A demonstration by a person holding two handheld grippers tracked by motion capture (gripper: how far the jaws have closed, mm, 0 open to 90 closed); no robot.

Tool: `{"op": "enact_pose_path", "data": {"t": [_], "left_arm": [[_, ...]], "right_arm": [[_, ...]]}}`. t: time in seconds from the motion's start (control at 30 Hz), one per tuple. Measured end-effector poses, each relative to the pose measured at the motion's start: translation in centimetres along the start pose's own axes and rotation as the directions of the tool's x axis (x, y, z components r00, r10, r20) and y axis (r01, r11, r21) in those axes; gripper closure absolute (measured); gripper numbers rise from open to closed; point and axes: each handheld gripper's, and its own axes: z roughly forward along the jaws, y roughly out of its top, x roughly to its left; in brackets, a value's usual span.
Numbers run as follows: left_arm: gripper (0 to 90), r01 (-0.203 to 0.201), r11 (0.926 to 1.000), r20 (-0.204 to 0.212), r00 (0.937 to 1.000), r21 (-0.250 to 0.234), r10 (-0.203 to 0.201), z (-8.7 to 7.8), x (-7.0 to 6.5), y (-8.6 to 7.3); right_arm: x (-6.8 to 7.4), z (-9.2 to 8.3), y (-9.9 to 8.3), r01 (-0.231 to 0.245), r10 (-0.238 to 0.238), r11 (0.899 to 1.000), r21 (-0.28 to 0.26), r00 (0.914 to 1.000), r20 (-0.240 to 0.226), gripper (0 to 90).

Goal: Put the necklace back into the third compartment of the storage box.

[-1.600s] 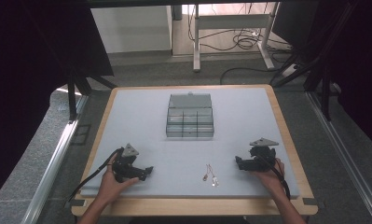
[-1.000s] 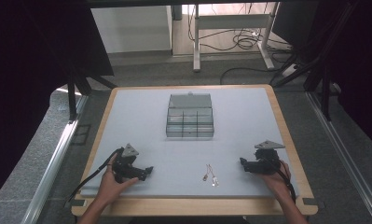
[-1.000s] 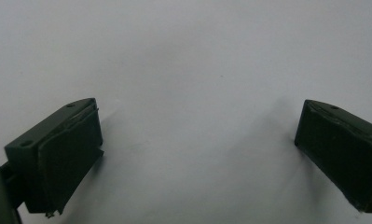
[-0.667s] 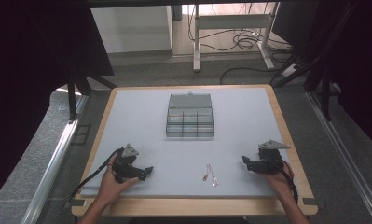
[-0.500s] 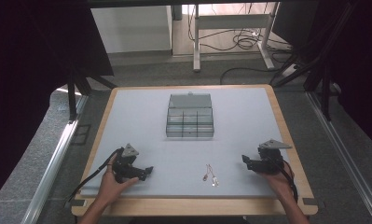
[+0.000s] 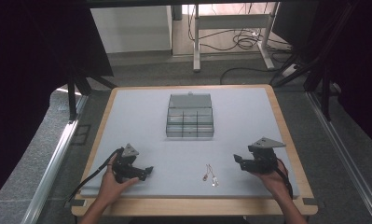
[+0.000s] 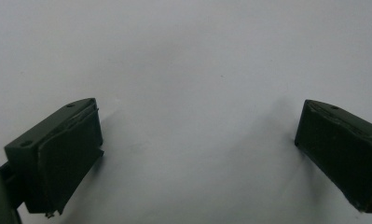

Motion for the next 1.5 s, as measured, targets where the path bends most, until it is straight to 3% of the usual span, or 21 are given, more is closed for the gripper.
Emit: {"op": "enact_pose_path", "data": {"t": [0.43,0.53,0.57,0.8,1.2,1.33,1.5], "left_arm": [[0.5,0.001,1.0000,0.000,1.0000,-0.001,-0.001,0.0,0.0,0.0],[0.6,0.000,1.0000,0.000,1.0000,-0.001,0.000,0.0,0.0,0.0],[0.5,0.000,1.0000,0.000,1.0000,0.000,0.000,0.0,0.0,0.0],[0.5,0.000,1.0000,0.000,1.0000,0.000,0.000,0.0,0.0,0.0],[0.6,0.005,1.0000,-0.001,1.0000,-0.004,-0.005,0.0,0.0,0.0],[0.6,0.005,1.0000,-0.001,1.0000,-0.004,-0.005,0.0,0.0,0.0],[0.5,0.002,1.0000,0.000,1.0000,-0.001,-0.002,0.0,0.0,0.0]], "right_arm": [[1.7,-0.1,1.9,0.037,-0.038,0.999,-0.023,0.9973,-0.063,37.4],[2.2,0.0,2.2,0.065,-0.066,0.998,-0.017,0.9964,-0.054,38.6],[2.8,0.1,2.5,0.097,-0.097,0.995,-0.012,0.9939,-0.052,39.0],[4.7,0.8,3.5,0.137,-0.136,0.991,0.002,0.9850,-0.106,41.1],[7.0,1.1,5.7,0.154,-0.152,0.988,0.007,0.9765,-0.153,43.8],[7.6,1.4,5.6,0.150,-0.146,0.989,0.007,0.9735,-0.176,44.7],[8.4,1.9,5.1,0.182,-0.169,0.982,0.041,0.9631,-0.209,46.4]]}}
